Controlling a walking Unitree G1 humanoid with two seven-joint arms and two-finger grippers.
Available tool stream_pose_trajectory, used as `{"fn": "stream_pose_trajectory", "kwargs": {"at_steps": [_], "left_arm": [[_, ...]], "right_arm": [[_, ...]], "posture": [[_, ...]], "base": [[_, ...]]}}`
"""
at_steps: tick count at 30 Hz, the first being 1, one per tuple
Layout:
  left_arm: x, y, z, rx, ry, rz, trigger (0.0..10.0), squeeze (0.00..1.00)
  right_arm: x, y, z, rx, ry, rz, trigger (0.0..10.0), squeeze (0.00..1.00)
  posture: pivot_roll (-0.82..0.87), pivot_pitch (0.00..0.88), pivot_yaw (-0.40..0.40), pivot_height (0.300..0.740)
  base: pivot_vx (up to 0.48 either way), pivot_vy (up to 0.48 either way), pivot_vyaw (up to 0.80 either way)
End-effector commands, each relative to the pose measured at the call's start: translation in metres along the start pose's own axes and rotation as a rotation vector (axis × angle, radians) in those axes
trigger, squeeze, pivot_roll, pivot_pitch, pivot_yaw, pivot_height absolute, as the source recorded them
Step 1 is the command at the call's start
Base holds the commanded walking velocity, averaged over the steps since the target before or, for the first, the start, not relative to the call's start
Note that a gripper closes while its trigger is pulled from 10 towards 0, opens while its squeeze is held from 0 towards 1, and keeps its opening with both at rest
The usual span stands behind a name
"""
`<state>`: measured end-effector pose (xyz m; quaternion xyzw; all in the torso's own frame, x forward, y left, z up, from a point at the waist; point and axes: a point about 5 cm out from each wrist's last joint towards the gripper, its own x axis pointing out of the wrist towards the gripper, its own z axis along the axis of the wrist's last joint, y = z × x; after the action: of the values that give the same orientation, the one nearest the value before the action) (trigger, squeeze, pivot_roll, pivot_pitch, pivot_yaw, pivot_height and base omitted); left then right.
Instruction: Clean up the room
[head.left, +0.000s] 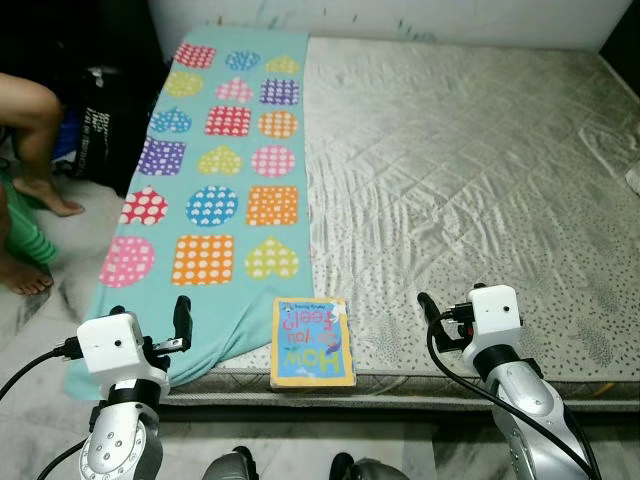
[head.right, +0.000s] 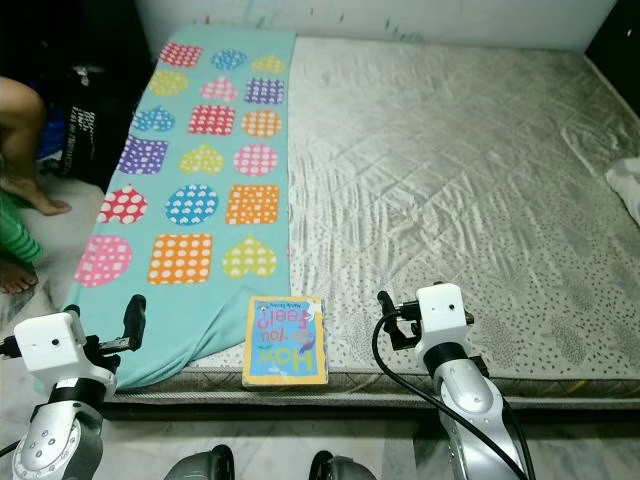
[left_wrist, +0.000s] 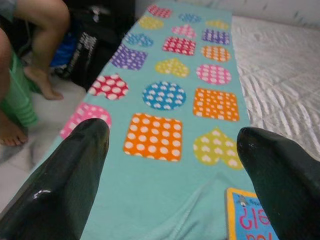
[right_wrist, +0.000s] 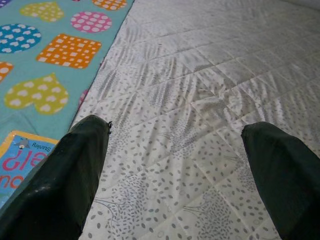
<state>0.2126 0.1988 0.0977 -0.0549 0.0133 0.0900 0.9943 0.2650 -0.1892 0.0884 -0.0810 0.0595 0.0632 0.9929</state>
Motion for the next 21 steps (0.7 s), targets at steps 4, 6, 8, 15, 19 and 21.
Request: {"fn": "stream_pose_trajectory", "kwargs": {"at_steps": [4,6,8,15,19,21], "left_arm": [[0.0,0.0,0.003,0.002,0.004,-0.001,10.0,0.0],[0.001,-0.001,0.004,-0.001,0.001,-0.002,10.0,0.0],[0.003,-0.001,0.005,-0.002,-0.003,-0.001,10.0,0.0],[0.008,0.0,0.006,-0.008,-0.002,-0.001,10.0,0.0],[0.009,-0.001,0.006,-0.007,-0.003,-0.002,10.0,0.0],[0.009,-0.001,0.006,-0.007,-0.003,-0.002,10.0,0.0]], "right_arm": [[-0.001,-0.001,0.0,0.006,0.011,-0.008,10.0,0.0],[0.0,0.0,0.002,0.005,0.005,-0.002,10.0,0.0],[0.002,0.002,0.003,0.002,-0.001,0.009,10.0,0.0],[0.004,0.004,0.006,0.007,-0.01,0.019,10.0,0.0],[0.005,0.005,0.007,0.009,-0.015,0.021,10.0,0.0],[0.005,0.005,0.007,0.009,-0.015,0.021,10.0,0.0]], "posture": [[0.07,0.275,-0.044,0.74],[0.07,0.273,-0.045,0.74],[0.06,0.271,-0.044,0.74],[0.06,0.263,-0.04,0.725],[0.07,0.257,-0.038,0.715],[0.07,0.257,-0.038,0.715]], "base": [[0.0,0.0,0.0],[0.0,0.0,0.0],[0.0,0.0,0.0],[0.0,0.0,0.0],[0.0,0.0,0.0],[0.0,0.0,0.0]]}}
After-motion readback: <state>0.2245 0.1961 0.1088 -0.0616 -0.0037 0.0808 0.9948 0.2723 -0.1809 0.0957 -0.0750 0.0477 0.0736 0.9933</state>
